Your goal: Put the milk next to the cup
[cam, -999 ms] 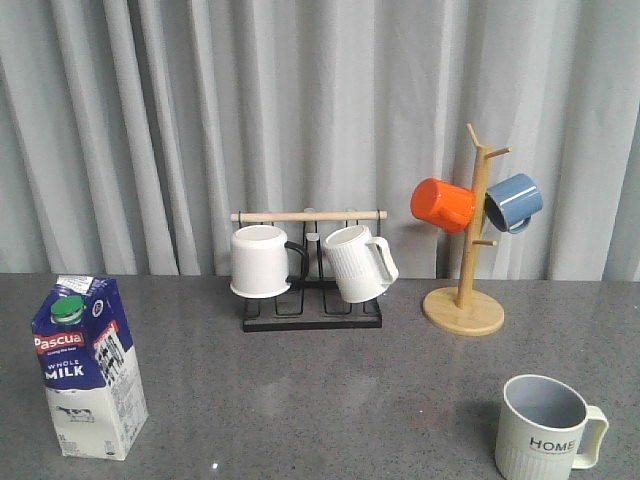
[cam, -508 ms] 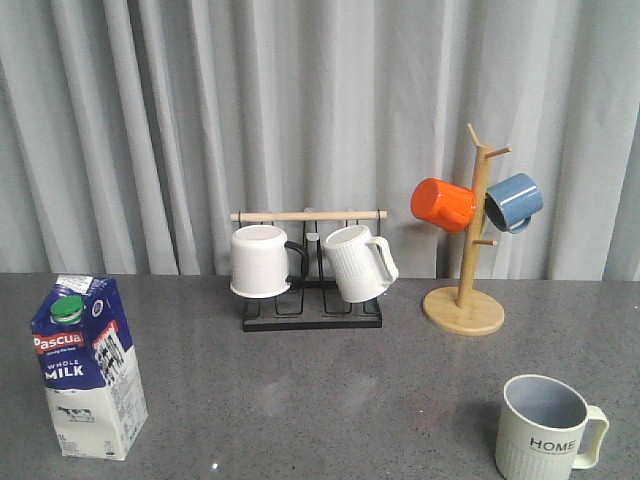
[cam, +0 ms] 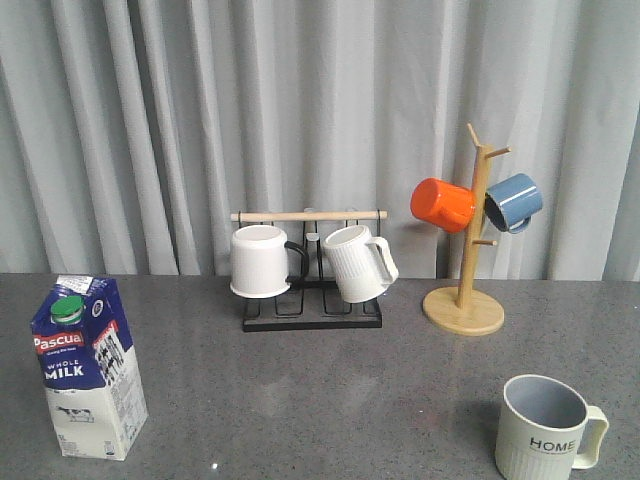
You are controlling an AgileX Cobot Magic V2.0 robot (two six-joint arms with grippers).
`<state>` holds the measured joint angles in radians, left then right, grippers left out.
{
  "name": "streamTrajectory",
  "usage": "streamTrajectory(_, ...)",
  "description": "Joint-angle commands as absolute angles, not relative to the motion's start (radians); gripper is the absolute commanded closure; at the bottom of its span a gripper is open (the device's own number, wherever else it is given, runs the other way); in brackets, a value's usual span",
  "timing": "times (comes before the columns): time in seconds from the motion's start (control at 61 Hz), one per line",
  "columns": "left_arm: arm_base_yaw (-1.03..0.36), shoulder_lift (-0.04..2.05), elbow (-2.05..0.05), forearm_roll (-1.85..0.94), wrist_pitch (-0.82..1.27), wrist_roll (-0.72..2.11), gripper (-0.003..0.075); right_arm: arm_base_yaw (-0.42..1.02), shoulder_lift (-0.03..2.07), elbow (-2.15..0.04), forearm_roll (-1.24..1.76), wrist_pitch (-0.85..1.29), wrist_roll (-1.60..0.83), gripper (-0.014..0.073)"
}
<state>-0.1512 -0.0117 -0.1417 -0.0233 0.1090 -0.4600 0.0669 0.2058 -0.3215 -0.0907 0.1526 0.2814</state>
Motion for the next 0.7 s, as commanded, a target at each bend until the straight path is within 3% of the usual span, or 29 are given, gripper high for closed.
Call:
streamTrajectory(0.0,-0.150,-0.022,-0.207,-0.026,0.000,-0.471,0.0414,0.062,0.238,-0.363,-0.101,-0.010,0.281,0.0208)
streamTrajectory(0.278,-0.150,0.224,-0.460,-0.018,0.326,-0.225,0.0367,0.062,0.417,-0.672,-0.326,0.326,0.272,0.0208)
streamTrajectory(0.541,-0.150,0.434,-0.565,-0.018,0.337,-0.174,0.0367,0.062,0.699,-0.778,-0.396,0.519,0.282,0.0208)
streamTrajectory(0.688,-0.150,0.456,-0.565,-0.016,0.356,-0.174,0.0367,0.061,0.833,-0.778,-0.401,0.498,0.279,0.0208)
